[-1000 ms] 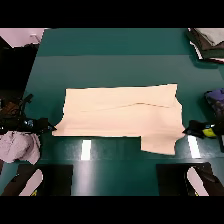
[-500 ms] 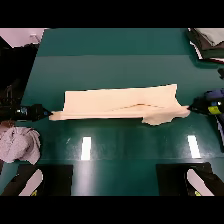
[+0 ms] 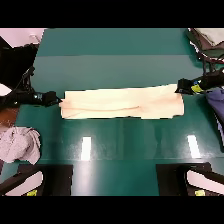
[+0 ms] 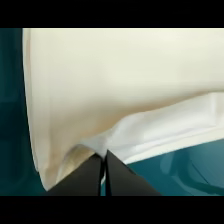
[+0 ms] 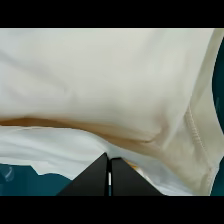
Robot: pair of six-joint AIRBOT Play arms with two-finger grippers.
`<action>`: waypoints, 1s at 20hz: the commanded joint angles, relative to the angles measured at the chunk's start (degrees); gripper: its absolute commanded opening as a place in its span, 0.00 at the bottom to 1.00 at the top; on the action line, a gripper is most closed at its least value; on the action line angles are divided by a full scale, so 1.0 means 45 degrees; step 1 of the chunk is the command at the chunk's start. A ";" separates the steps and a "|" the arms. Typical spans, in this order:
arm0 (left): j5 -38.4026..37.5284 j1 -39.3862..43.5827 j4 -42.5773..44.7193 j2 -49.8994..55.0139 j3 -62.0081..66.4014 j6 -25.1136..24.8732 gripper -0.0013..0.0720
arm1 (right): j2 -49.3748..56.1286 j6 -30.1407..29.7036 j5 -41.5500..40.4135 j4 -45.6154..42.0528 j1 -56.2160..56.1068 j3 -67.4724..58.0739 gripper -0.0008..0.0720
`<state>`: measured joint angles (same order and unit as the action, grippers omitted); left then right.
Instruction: Fold the shirts.
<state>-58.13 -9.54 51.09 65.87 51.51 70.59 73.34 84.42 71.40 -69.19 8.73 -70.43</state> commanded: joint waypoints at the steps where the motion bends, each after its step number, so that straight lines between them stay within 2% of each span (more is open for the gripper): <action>1: 0.1103 0.0175 0.0068 0.1428 0.0986 0.0155 0.05 | 0.1200 0.0044 -0.0228 -0.0005 -0.0073 -0.0923 0.04; 7: 0.2628 0.0175 0.0015 0.2293 0.1307 0.1010 0.05 | 0.2565 0.0049 -0.0423 0.0049 -0.0073 -0.1826 0.04; 8: 0.2778 0.0175 0.0000 0.2288 0.1307 0.1010 0.36 | 0.2769 0.0034 -0.0525 0.0126 -0.0063 -0.1938 0.07; 9: 0.2798 0.0175 -0.0029 0.2288 0.1307 0.1035 0.68 | 0.2943 0.0034 -0.0549 0.0151 -0.0053 -0.2059 0.34; 10: 0.2730 0.0175 -0.0029 0.2278 0.1307 0.1030 0.74 | 0.3109 0.0010 -0.0457 0.0146 -0.0010 -0.2254 0.65; 11: 0.2516 0.0175 -0.0024 0.2278 0.1341 0.1025 0.74 | 0.3191 -0.0126 -0.0233 0.0155 0.0087 -0.2463 0.71; 14: 0.0500 0.0180 -0.0029 0.2278 0.1695 0.0981 0.73 | 0.3191 -0.1302 0.1088 0.0160 0.0845 -0.2837 0.71; 15: -0.0131 0.0180 -0.0112 0.2278 0.1715 0.0976 0.50 | 0.3196 -0.1481 0.1579 0.0170 0.1253 -0.2803 0.71; 16: -0.0695 0.0180 -0.0121 0.2278 0.1715 0.0908 0.15 | 0.3230 -0.1904 0.2001 0.0573 0.1758 -0.2642 0.71; 17: -0.1122 0.0180 -0.0131 0.2278 0.1715 0.0748 0.06 | 0.3274 -0.2297 0.2147 0.1292 0.2297 -0.2356 0.71; 20: -0.1768 0.0500 -0.0141 0.2278 0.1700 0.0748 0.06 | 0.3628 -0.3589 0.2147 0.3269 0.3837 -0.1166 0.71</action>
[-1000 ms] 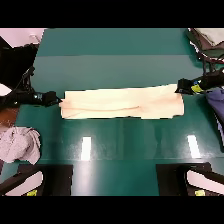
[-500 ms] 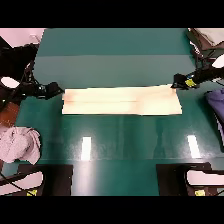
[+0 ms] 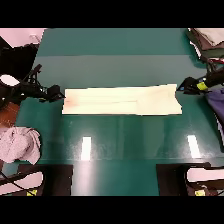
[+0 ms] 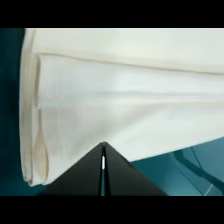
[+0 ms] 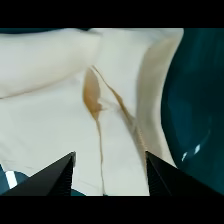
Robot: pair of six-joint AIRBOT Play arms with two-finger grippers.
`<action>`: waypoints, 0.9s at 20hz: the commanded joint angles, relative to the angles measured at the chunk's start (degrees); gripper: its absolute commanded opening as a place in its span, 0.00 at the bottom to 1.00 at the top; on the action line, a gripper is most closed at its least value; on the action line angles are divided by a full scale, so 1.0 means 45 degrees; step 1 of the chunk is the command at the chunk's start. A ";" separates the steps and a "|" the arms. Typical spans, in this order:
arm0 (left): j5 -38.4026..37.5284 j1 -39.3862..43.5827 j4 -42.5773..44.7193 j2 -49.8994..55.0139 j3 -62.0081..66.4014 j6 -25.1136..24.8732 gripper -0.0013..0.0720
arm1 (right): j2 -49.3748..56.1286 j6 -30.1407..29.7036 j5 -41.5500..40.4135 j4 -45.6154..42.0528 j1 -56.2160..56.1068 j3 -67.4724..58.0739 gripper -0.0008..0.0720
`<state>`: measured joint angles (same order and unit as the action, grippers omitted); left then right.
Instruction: Fold the shirts.
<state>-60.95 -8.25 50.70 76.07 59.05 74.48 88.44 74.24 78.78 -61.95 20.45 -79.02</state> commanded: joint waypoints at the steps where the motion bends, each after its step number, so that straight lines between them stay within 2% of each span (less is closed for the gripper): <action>1: -0.1156 0.0495 -0.0049 0.0010 0.0024 -0.0121 0.05 | 0.0539 -0.1637 0.0597 0.1948 0.1540 0.0957 0.71; 6: -0.0767 0.2710 -0.0053 0.0010 0.0024 -0.0068 0.05 | 0.1967 -0.3215 0.0563 0.2890 0.1938 0.1209 0.71; 12: -0.0554 0.4226 -0.0058 0.0010 0.0024 0.0170 0.05 | 0.3055 -0.3769 0.0413 0.2934 0.1229 0.1185 0.71; 16: -0.0296 0.4590 -0.0126 0.0015 0.0024 0.0403 0.05 | 0.3424 -0.4085 0.0593 0.4221 0.0850 0.1185 0.70; 17: -0.0151 0.4619 -0.0092 0.0015 0.0024 0.0651 0.05 | 0.3419 -0.4085 0.0461 0.4099 0.0699 0.1185 0.65; 18: -0.0102 0.4614 -0.0117 0.0015 0.0024 0.0797 0.05 | 0.3419 -0.4085 0.0447 0.4104 0.0559 0.1185 0.55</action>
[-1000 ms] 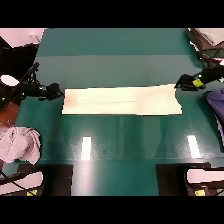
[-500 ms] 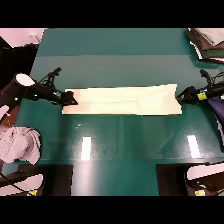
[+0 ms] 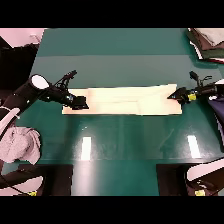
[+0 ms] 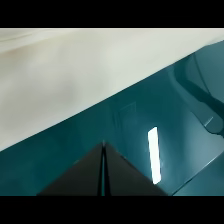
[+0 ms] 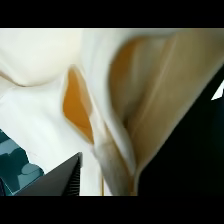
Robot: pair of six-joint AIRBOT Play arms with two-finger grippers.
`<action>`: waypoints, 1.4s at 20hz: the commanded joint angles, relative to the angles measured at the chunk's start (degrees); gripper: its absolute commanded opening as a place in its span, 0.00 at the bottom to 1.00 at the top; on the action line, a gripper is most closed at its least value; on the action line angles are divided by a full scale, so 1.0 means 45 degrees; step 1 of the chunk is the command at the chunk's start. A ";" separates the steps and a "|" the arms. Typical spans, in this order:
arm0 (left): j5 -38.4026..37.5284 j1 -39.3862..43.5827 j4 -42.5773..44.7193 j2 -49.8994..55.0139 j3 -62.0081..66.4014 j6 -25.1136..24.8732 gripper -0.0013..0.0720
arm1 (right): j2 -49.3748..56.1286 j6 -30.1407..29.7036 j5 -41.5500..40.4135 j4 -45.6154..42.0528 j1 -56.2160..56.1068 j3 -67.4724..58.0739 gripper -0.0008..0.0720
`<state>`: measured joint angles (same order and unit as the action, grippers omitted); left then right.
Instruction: Fold the shirts.
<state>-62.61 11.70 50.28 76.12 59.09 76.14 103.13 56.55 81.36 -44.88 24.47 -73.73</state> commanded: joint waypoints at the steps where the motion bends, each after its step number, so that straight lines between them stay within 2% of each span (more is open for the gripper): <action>1: 0.0335 0.0180 0.0015 0.0005 0.0015 0.0427 0.05 | 0.0155 -0.0155 -0.0126 0.0311 -0.0442 0.0010 0.45; 4: 0.0379 0.0180 0.0024 0.0015 0.0015 0.0432 0.05 | 0.0155 -0.0563 -0.0010 0.0408 -0.0675 0.0010 0.08; 5: 0.0379 0.0180 0.0019 0.0015 0.0019 0.0437 0.05 | 0.0112 -0.0801 0.0083 0.0408 -0.0729 0.0010 0.04; 10: 0.1015 0.0350 0.0097 0.0078 0.0359 0.0801 0.05 | -0.1481 -0.0602 0.0199 0.0418 -0.0733 0.0005 0.04; 13: 0.1690 0.1127 0.0126 0.0850 0.1705 0.0792 0.05 | -0.3104 0.0393 0.0432 0.0418 -0.1030 -0.0306 0.03; 16: 0.1617 0.2161 0.0146 0.2880 0.3988 0.0763 0.05 | -0.4061 0.1579 0.1107 0.0413 -0.2030 -0.1894 0.03; 20: 0.1345 0.3502 0.0083 0.5678 0.6766 0.0777 0.05 | -0.4444 0.2973 0.1248 0.0408 -0.4163 -0.4250 0.03; 23: 0.1360 0.4211 0.0058 0.7184 0.8276 0.0792 0.05 | -0.4439 0.3376 0.0894 0.0374 -0.5897 -0.5673 0.03; 28: 0.1608 0.4265 0.0044 0.7975 0.9136 0.1195 0.05 | -0.4245 0.3886 0.0544 0.0272 -0.7679 -0.7145 0.03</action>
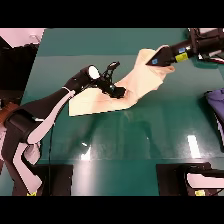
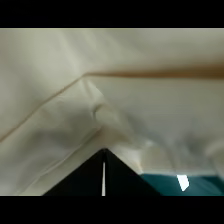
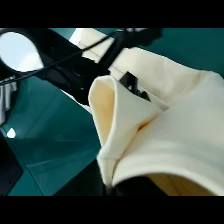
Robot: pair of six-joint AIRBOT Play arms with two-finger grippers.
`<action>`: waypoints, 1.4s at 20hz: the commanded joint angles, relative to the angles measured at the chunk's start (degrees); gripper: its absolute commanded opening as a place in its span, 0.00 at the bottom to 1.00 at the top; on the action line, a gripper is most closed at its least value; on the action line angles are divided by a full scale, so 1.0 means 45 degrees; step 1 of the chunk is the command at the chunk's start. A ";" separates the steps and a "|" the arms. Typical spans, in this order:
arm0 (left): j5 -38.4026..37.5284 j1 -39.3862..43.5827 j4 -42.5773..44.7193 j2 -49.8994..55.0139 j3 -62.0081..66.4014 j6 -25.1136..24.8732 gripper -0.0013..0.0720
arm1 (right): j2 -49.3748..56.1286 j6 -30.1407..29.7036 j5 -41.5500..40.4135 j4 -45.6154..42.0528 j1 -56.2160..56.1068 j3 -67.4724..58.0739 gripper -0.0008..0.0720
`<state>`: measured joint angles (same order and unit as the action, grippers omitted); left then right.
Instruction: Fold the shirts.
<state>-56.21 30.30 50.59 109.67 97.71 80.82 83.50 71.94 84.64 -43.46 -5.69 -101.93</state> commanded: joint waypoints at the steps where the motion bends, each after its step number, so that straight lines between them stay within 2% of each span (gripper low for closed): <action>1: 0.0248 0.0092 0.0034 0.0520 0.0588 0.0151 0.05 | 0.0350 0.0593 -0.0131 -0.0039 -0.1161 -0.1205 0.03; 4: -0.0223 -0.0277 0.0058 0.0452 0.0641 0.0155 0.05 | 0.1200 0.0816 0.0019 -0.0039 -0.1647 -0.2200 0.03; 9: -0.2424 -0.1583 0.0287 0.0049 0.0709 0.0146 0.05 | 0.2244 0.1005 -0.0063 -0.0029 -0.2093 -0.3138 0.03; 16: -0.4104 -0.4556 0.2220 -0.2982 0.0801 -0.0311 0.05 | 0.3322 0.1010 -0.0578 -0.0015 -0.3235 -0.3138 0.03; 20: -0.5430 -0.6290 0.3211 -0.4959 0.0801 -0.0733 0.05 | 0.4284 0.0976 -0.2021 -0.0015 -0.4561 -0.3138 0.04; 24: -0.6081 -0.7606 0.3449 -0.6489 0.0801 -0.0724 0.05 | 0.5629 0.0083 -0.4935 -0.0010 -0.6256 -0.3143 0.05; 25: -0.6062 -0.7786 0.3444 -0.6751 0.0797 -0.0724 0.05 | 0.6028 -0.0058 -0.5897 0.0024 -0.6795 -0.3143 0.20; 26: -0.6028 -0.7888 0.3444 -0.6975 0.0797 -0.0719 0.05 | 0.6411 -0.0160 -0.6776 0.0107 -0.7344 -0.3143 0.47; 27: -0.6033 -0.7961 0.3439 -0.7087 0.0797 -0.0724 0.05 | 0.6751 -0.0160 -0.7606 0.0155 -0.7898 -0.3147 0.62; 28: -0.6042 -0.7956 0.3463 -0.7135 0.0797 -0.0724 0.05 | 0.6980 -0.0257 -0.8155 0.0296 -0.8310 -0.3147 0.64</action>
<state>-82.54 -3.81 65.60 80.05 101.30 77.71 111.07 72.42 59.37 -42.98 -37.23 -116.03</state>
